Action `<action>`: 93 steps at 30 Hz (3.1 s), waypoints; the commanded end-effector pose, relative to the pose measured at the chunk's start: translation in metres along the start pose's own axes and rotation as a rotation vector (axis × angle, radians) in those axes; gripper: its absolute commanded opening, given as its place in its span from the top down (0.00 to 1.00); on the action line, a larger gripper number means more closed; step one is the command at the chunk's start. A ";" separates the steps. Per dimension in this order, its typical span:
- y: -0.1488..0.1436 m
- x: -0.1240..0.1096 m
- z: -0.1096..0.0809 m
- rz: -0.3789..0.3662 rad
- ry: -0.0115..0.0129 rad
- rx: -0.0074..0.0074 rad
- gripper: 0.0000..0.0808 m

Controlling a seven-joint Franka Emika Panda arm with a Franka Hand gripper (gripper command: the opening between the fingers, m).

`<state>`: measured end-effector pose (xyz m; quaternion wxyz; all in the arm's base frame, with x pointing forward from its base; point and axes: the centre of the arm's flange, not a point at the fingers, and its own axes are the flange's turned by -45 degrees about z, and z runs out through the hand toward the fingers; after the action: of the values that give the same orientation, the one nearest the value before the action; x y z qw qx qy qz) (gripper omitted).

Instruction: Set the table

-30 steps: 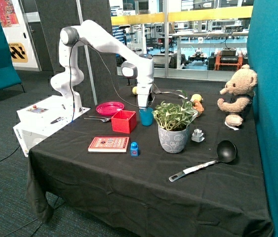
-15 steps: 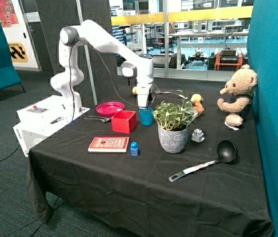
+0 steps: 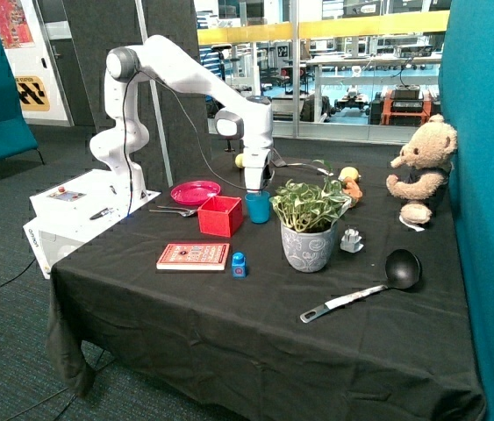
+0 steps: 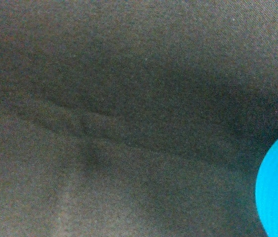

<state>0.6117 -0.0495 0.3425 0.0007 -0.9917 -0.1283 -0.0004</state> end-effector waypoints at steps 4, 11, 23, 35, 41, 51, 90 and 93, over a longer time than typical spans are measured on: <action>0.001 0.001 -0.007 -0.002 -0.0009 -0.0014 1.00; 0.000 0.005 -0.019 -0.006 -0.0010 -0.0014 1.00; -0.008 0.000 -0.037 -0.033 -0.0010 -0.0014 1.00; -0.028 -0.016 -0.059 -0.074 -0.0010 -0.0013 1.00; -0.040 -0.027 -0.058 -0.092 -0.0010 -0.0013 1.00; -0.052 -0.042 -0.059 -0.108 -0.0010 -0.0013 1.00; -0.113 -0.109 -0.045 -0.205 -0.0011 -0.0013 1.00; -0.114 -0.112 -0.043 -0.205 -0.0011 -0.0013 1.00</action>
<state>0.4901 0.0245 0.3904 -0.0009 -0.9752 -0.2213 -0.0003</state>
